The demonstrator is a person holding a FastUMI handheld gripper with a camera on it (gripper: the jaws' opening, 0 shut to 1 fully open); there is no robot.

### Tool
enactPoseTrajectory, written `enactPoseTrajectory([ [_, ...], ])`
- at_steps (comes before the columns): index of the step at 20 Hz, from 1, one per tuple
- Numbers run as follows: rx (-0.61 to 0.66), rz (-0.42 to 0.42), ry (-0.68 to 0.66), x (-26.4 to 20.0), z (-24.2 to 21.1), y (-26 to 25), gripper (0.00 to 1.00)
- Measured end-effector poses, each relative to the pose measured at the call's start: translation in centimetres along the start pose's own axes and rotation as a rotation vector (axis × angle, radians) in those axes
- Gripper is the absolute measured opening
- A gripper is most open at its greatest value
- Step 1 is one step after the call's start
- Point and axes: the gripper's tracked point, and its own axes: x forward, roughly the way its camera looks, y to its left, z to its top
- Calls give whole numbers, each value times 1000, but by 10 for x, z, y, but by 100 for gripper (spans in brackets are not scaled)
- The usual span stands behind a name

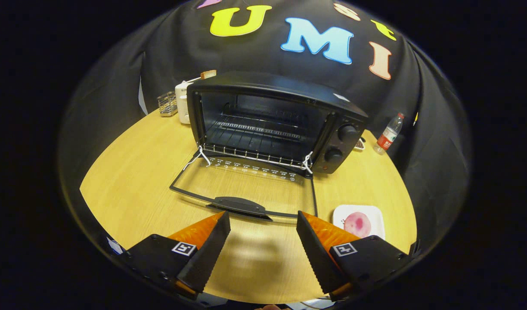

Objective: Open the toaster oven, put the food inside, and close the toaster oven door.

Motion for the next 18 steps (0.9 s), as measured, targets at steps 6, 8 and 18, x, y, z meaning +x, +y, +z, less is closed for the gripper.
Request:
enactPoseTrajectory([
  [6, 4, -48, -40, -36, -1, -59, 99],
  [8, 44, -69, -46, -46, 0, -83, 99],
  [18, 77, -122, 71, -42, -34, -193, 99],
])
